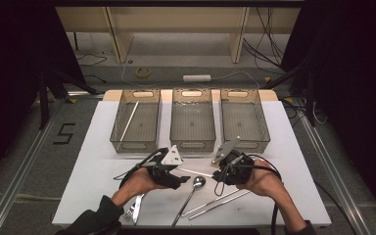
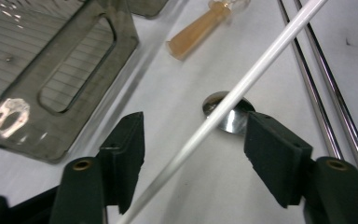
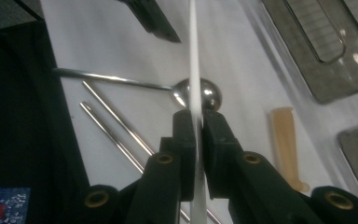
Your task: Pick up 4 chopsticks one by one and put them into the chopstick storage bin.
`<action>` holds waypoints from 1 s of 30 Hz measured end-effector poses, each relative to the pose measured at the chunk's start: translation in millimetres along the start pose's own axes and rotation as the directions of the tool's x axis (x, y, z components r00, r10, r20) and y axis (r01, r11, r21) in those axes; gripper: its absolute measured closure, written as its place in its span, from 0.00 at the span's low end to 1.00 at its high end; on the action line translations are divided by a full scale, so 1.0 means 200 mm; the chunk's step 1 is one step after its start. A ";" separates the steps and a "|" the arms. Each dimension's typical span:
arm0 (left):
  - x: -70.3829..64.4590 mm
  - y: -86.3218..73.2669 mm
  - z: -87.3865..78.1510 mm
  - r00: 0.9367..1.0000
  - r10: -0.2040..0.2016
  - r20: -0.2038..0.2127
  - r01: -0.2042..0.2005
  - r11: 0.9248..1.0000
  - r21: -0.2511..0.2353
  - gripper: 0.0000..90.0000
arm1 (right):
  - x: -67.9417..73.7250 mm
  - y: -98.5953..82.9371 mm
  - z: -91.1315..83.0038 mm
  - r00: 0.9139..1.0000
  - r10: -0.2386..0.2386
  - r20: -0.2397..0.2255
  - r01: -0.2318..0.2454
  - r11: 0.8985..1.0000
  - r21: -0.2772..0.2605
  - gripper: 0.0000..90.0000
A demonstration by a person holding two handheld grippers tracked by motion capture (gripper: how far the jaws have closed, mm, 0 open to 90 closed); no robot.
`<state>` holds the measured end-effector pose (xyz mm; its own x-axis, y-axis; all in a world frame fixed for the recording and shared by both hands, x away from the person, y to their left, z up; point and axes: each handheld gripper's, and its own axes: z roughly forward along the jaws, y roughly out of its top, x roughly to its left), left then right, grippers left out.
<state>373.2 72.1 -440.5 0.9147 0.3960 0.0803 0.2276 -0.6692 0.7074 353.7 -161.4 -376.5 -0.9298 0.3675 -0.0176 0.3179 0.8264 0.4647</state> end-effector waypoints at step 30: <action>-0.12 0.05 -0.05 0.957 0.264 0.122 -0.279 0.952 0.128 0.93 | -0.06 -0.05 0.03 0.991 -0.114 -0.066 0.111 0.992 -0.052 0.88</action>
<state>350.7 62.1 -429.4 0.9759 0.1256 0.1783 0.0040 -0.8276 0.5613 362.2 -171.4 -387.3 -0.9702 0.2420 -0.0123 0.2028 0.8385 0.5057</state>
